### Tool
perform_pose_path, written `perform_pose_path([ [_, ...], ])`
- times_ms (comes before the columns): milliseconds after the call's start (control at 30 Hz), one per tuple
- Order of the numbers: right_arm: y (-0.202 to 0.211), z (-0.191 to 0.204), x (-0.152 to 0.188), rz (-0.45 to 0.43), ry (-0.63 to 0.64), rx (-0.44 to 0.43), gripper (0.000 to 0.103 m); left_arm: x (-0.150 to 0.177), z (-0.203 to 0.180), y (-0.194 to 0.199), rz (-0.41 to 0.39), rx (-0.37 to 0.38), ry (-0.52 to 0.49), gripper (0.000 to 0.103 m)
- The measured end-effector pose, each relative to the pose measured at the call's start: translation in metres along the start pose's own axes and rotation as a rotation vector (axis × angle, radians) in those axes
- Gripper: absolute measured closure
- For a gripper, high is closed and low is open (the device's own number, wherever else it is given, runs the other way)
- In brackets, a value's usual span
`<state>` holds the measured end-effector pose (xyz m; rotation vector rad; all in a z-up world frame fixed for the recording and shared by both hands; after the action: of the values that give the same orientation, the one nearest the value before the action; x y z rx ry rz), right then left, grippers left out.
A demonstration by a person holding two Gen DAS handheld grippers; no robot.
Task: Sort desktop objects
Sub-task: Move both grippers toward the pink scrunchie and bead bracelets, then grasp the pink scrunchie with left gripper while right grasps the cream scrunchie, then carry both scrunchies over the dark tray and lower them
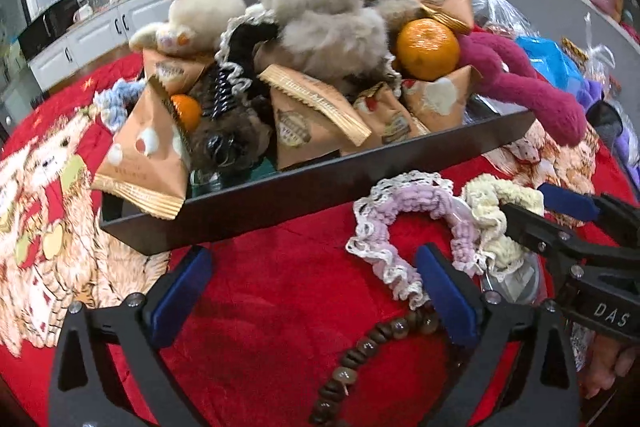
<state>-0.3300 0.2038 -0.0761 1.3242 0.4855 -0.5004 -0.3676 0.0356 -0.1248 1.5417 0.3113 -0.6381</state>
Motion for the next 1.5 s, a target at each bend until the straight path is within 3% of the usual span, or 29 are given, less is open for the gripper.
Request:
perform_pose_path([
  [200,-0.001,0.001,0.001,-0.011,0.001,0.002,0.034,0.001,-0.002,0.001,-0.011,-0.017,-0.016,0.003],
  [267,-0.001,0.002,0.001,-0.009,0.008,-0.003,0.042,0.001,-0.004,0.003,-0.020,-0.022,-0.032,0.009],
  [400,0.003,0.010,0.002,-0.001,0.033,-0.042,0.072,0.002,-0.017,0.010,-0.046,-0.003,-0.077,0.045],
  [533,0.007,0.017,0.005,0.004,0.059,-0.052,0.086,0.003,-0.036,0.016,-0.063,0.012,-0.137,0.083],
  [600,0.010,0.018,0.006,0.003,0.061,-0.054,0.088,0.002,-0.041,0.017,-0.062,0.010,-0.139,0.090],
  [967,0.037,0.012,0.001,-0.068,0.038,-0.091,0.088,-0.002,-0.036,0.036,-0.097,0.034,-0.093,0.093],
  [1500,0.054,0.027,-0.002,-0.106,0.070,-0.139,0.088,-0.012,-0.017,0.069,-0.117,-0.013,-0.039,0.093],
])
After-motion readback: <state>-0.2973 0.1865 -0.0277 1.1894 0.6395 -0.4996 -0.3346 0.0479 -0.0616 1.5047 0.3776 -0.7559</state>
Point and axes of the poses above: each gripper's, at about its wrist camera, not at the fingertips, and y roughly against the way its jaws point, z to its left, x to its underside, the point moved 2 cm from there along -y, roughly the way its jaws point, and after that the axes turned 5 degrees about -x, right-handed, at the moved point
